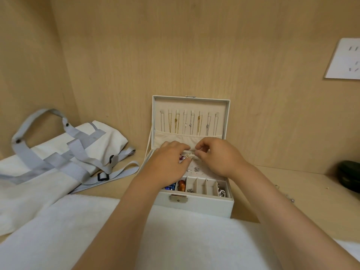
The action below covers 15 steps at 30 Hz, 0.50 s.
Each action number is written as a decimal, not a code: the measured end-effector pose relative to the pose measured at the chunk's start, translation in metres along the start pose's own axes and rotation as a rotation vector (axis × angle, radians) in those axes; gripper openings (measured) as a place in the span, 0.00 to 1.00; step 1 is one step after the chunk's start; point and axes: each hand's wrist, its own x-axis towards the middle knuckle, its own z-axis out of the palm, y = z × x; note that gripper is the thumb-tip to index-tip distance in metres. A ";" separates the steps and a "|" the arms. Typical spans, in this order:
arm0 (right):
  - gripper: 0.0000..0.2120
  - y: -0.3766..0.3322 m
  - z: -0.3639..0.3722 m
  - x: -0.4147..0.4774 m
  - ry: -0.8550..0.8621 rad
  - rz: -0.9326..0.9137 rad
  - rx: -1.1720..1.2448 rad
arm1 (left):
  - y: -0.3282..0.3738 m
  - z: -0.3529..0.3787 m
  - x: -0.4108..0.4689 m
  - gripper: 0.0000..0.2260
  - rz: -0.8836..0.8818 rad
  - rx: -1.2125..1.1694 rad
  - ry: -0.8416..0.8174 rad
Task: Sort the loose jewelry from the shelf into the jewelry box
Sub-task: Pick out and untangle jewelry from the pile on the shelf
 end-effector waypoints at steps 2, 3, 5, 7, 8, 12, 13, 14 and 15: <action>0.06 0.006 -0.017 -0.004 0.007 0.004 0.034 | 0.009 -0.001 -0.002 0.18 0.021 -0.020 0.049; 0.05 0.010 -0.026 -0.007 0.005 0.006 0.045 | 0.015 -0.001 -0.003 0.17 0.033 -0.040 0.064; 0.03 0.025 -0.045 -0.014 -0.012 0.014 0.051 | 0.032 0.002 -0.001 0.16 0.066 -0.081 0.078; 0.02 0.044 -0.065 -0.024 -0.058 0.031 0.039 | 0.054 0.006 0.005 0.14 0.111 -0.080 0.050; 0.02 0.055 -0.074 -0.030 -0.087 0.042 0.025 | 0.066 0.010 0.009 0.14 0.134 -0.071 0.027; 0.05 0.098 -0.092 -0.059 -0.169 0.109 -0.043 | 0.112 0.030 0.029 0.11 0.182 -0.086 -0.071; 0.06 0.108 -0.092 -0.065 -0.180 0.124 -0.050 | 0.122 0.036 0.033 0.10 0.177 -0.082 -0.118; 0.07 0.117 -0.092 -0.070 -0.193 0.135 -0.058 | 0.131 0.042 0.037 0.08 0.165 -0.062 -0.176; 0.09 0.124 -0.091 -0.073 -0.206 0.143 -0.059 | 0.138 0.049 0.040 0.07 0.150 -0.030 -0.238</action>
